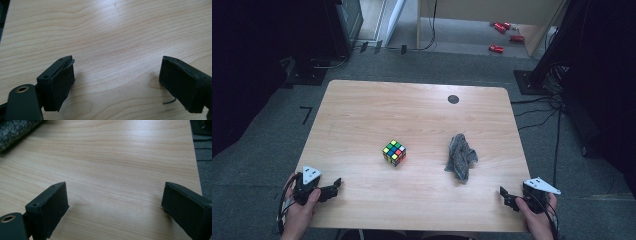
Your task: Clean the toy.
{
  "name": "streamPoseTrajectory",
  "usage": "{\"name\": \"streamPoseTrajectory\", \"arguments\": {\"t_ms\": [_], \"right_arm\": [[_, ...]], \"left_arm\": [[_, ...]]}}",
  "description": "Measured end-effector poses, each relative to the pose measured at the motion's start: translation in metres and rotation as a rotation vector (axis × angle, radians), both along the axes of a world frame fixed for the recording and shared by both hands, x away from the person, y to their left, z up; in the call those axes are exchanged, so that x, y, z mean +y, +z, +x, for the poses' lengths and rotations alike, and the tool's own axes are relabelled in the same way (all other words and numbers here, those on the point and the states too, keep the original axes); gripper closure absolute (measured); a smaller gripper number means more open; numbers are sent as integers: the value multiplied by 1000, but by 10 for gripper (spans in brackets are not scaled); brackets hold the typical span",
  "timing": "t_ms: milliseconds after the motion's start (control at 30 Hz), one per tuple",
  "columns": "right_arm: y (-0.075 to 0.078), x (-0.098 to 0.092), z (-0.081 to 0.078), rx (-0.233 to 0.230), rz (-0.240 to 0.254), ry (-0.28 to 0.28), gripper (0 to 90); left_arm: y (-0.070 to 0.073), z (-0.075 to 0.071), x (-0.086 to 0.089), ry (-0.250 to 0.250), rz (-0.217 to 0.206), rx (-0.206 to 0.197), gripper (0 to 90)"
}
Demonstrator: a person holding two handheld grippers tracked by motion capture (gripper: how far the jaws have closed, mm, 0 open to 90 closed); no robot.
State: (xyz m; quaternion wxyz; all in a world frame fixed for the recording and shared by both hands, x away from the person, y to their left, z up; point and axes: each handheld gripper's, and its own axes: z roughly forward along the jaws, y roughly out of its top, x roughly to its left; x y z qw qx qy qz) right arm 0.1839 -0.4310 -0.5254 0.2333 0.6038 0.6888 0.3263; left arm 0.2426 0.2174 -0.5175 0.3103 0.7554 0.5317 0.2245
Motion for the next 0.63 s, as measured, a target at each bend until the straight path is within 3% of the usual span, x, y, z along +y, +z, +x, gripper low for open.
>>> {"name": "streamPoseTrajectory", "arguments": {"t_ms": [67,633], "right_arm": [[-1,4,0,8,-47,31,59],[-1,4,0,9,-45,50,57]], "left_arm": [[0,1,1,5,0,2,132],[0,4,-1,6,2,6,108]]}}
